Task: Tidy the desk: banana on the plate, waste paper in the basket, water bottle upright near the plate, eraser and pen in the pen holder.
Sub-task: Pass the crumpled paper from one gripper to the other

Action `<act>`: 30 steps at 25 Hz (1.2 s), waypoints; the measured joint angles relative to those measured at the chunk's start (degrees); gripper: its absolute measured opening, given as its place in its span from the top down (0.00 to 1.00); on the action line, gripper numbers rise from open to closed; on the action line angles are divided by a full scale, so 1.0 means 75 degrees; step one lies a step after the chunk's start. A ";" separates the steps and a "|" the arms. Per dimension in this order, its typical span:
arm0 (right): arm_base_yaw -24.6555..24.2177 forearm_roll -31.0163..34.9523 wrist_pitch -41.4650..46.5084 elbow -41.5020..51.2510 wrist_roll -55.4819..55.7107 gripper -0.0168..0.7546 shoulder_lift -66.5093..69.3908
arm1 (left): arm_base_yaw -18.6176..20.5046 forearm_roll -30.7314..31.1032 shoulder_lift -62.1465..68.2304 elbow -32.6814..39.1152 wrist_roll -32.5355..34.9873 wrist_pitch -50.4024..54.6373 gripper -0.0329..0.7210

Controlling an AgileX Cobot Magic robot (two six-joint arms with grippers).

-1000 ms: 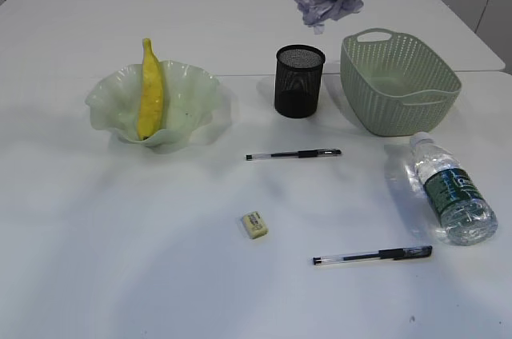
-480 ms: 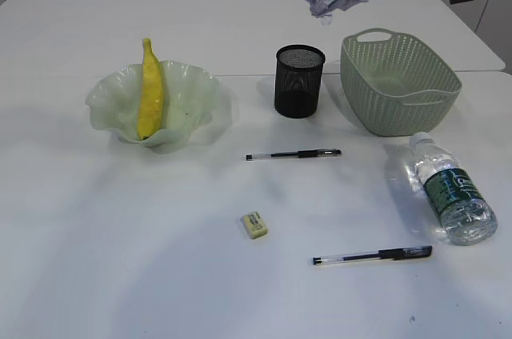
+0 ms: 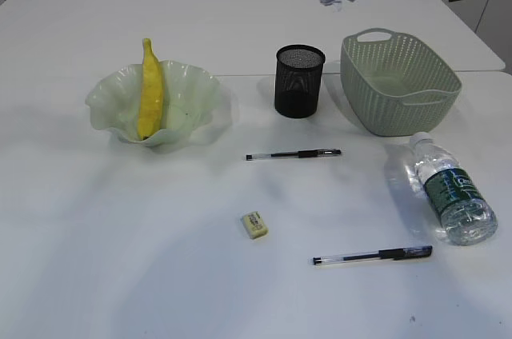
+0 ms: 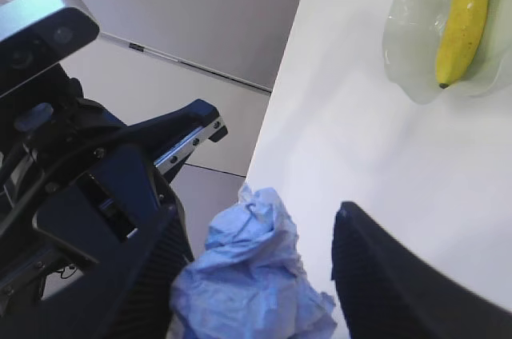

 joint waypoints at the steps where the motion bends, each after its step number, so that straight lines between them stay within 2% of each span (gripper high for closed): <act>1: 0.0000 0.0018 0.0000 0.0000 0.0000 0.40 0.0000 | 0.0000 -0.0020 0.0000 0.0000 0.0016 0.0000 0.95; 5: 0.0000 0.0098 0.0000 0.0000 0.0000 0.43 0.0000 | -0.0098 -0.0051 0.0000 0.0000 0.0152 0.0000 0.95; 15: 0.0000 0.0115 0.0000 0.0000 0.0056 0.57 0.0000 | -0.0224 -0.0016 0.0000 0.0000 0.0420 -0.0180 0.95; 30: 0.0000 -0.0105 0.0000 0.0000 0.0503 0.59 0.0005 | -0.0224 0.0471 0.0000 0.0000 0.0587 -0.0211 0.95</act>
